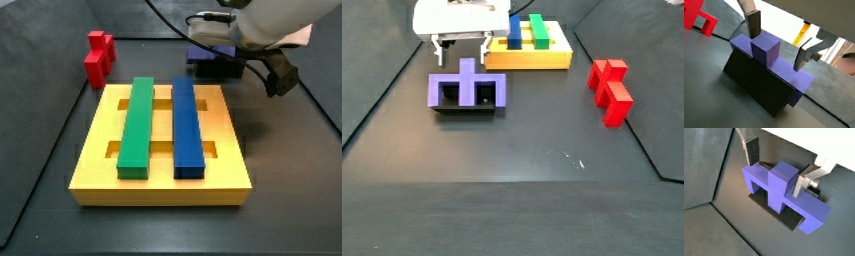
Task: Pick up the purple object. Move up. Place the purple object on the fixture. Regrasp the purple object. Move to above the board. Insert the purple object.
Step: Regrasp the purple object.
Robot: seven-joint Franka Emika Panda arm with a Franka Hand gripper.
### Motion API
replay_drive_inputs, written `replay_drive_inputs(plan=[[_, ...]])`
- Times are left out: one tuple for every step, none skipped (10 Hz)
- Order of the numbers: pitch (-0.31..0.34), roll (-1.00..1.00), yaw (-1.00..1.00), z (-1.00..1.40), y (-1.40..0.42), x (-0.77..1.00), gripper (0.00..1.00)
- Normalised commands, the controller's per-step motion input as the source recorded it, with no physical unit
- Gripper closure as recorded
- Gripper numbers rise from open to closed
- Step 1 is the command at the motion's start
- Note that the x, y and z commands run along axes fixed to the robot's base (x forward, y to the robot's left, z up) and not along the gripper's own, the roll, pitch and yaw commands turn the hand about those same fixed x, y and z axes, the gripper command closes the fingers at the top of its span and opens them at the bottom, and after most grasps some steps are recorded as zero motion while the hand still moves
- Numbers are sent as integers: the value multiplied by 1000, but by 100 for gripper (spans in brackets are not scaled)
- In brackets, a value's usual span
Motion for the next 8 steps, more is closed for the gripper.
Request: replay_drive_inputs(plan=[[-17,146,0,-69,0,0,0],[0,186,0,-80,0,0,0],[0,157,-43,0,66,-14,0],[0,183,-20,0,91,-123,0],[-11,134,-23,0,89,-114,0],[-217,0,0,-106,94,-106,0],[-363,-200,-6,-54,80,-129,0],[-403,-220,-57,-71,60,-100,0]])
